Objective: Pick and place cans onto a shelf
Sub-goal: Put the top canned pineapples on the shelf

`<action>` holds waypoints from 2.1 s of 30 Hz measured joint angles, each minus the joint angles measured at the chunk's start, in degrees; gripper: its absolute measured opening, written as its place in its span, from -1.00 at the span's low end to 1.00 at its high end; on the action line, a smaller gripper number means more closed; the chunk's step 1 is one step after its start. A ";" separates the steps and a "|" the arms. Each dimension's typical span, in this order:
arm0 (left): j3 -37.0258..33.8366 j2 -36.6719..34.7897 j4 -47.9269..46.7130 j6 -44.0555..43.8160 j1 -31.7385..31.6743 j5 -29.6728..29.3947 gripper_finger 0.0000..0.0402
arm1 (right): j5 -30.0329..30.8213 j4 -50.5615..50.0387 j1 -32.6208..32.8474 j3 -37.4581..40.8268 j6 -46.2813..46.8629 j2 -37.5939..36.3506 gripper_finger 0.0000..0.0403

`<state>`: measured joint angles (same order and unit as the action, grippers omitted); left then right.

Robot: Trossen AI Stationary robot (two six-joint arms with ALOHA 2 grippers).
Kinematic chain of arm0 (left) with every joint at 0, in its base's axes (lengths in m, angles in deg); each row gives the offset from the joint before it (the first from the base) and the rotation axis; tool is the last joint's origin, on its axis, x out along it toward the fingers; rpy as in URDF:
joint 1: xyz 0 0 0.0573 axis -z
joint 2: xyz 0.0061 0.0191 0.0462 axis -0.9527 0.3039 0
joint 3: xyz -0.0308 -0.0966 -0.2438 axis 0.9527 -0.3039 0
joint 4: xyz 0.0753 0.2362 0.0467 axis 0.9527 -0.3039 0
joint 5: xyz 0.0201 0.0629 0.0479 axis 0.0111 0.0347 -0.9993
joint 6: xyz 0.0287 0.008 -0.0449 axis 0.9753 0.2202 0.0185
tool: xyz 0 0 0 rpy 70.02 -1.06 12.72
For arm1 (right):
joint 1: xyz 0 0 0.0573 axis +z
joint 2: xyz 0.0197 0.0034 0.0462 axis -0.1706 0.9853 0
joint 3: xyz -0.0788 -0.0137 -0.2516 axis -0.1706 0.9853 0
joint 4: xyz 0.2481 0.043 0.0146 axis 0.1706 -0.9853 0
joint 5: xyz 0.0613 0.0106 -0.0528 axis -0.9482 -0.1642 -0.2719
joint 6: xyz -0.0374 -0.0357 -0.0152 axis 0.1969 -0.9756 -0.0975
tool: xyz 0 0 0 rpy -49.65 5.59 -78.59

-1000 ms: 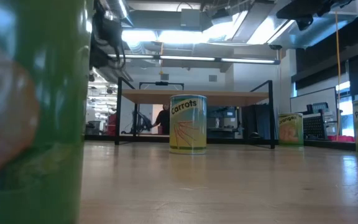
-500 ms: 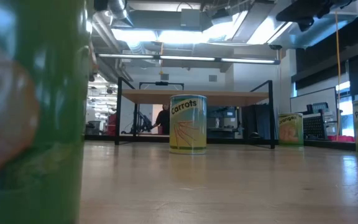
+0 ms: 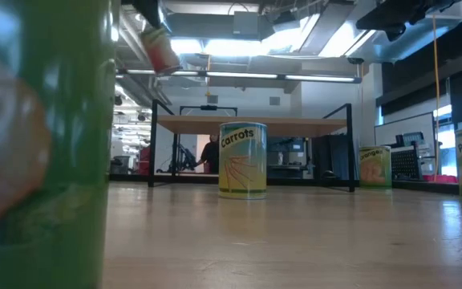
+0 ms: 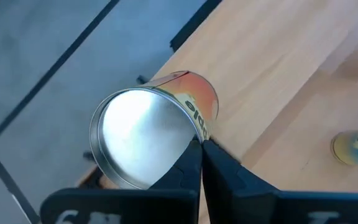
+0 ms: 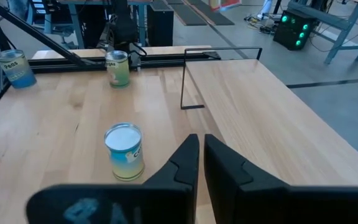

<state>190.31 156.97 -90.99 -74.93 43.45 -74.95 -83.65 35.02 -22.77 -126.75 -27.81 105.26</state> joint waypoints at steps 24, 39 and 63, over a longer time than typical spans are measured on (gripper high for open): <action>11.37 22.34 -4.22 13.48 -0.92 4.60 -1.00 | -0.02 -0.07 0.00 0.00 0.00 0.00 -0.86; 10.94 22.63 -4.18 13.44 -1.29 9.07 -1.00 | -0.07 -0.55 0.00 0.00 -0.08 0.00 -0.86; 7.33 22.56 -3.50 13.28 -0.99 6.88 -0.92 | -0.09 -0.52 0.00 0.02 -0.17 0.00 -0.86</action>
<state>197.65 179.54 -94.48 -61.65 42.46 -68.06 -83.74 34.50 -22.77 -126.73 -27.98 105.26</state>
